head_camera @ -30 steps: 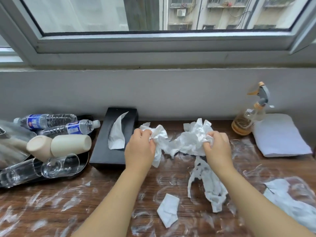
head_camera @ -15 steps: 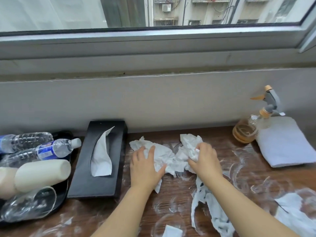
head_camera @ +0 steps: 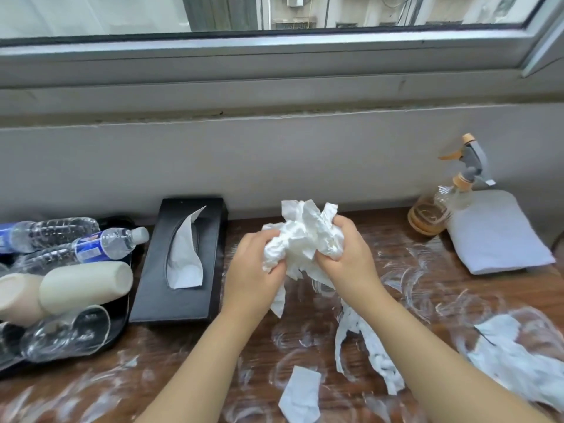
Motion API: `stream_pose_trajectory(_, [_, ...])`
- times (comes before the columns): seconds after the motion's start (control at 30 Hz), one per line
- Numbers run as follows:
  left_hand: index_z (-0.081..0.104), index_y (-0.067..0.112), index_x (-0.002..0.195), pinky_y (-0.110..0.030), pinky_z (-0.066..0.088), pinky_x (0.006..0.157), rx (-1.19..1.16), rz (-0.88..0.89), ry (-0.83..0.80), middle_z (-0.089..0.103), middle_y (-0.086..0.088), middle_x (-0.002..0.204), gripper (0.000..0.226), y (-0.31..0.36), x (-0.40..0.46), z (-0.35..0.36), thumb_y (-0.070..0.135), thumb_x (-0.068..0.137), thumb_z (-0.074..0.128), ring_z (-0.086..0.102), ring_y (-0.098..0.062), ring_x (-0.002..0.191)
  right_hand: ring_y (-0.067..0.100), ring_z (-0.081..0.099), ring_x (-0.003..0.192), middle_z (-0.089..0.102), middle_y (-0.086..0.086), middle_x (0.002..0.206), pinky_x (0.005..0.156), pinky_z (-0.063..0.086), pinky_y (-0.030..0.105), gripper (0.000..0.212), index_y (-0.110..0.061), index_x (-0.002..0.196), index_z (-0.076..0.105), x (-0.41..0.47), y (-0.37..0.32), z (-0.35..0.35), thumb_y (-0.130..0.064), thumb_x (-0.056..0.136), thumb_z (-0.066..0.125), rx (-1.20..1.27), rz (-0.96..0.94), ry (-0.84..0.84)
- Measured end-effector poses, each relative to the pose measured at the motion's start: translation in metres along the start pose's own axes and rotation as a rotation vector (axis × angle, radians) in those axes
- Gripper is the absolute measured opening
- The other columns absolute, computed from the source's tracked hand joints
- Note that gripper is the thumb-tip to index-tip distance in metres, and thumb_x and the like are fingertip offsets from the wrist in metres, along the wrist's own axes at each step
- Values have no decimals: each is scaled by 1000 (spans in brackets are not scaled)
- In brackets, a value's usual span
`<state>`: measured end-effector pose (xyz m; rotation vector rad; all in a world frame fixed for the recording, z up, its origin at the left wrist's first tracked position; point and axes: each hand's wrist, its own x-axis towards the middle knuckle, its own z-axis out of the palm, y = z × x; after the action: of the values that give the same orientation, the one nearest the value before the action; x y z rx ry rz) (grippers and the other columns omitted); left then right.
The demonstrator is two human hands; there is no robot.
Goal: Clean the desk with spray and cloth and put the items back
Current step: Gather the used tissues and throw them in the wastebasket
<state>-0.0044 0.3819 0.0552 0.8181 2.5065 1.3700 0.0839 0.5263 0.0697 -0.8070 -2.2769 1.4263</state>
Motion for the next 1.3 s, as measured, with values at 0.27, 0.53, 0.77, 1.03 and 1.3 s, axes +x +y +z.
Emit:
stream_pose_trajectory(0.27, [64,37,104,-19,45,80,-287,-410,-102,66,12,110,17,-3,-107,-1,25,92,65,61,-6,104,10,60,105,62,-10,116,89,52,37,46,-36,121,49,-106,34,19,-37,80,69,133,395,-137])
stream_pose_trajectory(0.53, [60,39,109,-31,45,82,-147,-616,-139,53,12,113,17,-9,-181,34,37,95,52,55,-4,101,8,55,109,57,-9,115,92,48,35,51,-30,119,54,-185,68,51,-42,70,58,59,494,-84])
stream_pose_trajectory(0.77, [54,38,115,-20,49,75,-436,-726,-67,67,14,108,18,13,-181,47,27,103,46,64,-3,97,9,65,96,66,-8,106,71,51,19,32,-32,116,52,-190,54,59,-14,90,59,354,578,41])
stream_pose_trajectory(1.03, [49,34,124,-29,52,78,-708,-785,-76,67,12,109,24,30,-173,42,28,101,50,66,-9,99,12,67,98,70,-11,106,91,53,41,42,-35,126,51,-188,42,49,-25,86,61,540,613,-2])
stream_pose_trajectory(1.3, [56,27,126,-45,52,94,-660,-669,-174,67,2,121,36,70,-134,34,44,95,51,65,-18,108,-2,61,95,59,-18,106,88,47,24,40,-31,123,49,-161,-2,11,-52,90,52,712,548,75])
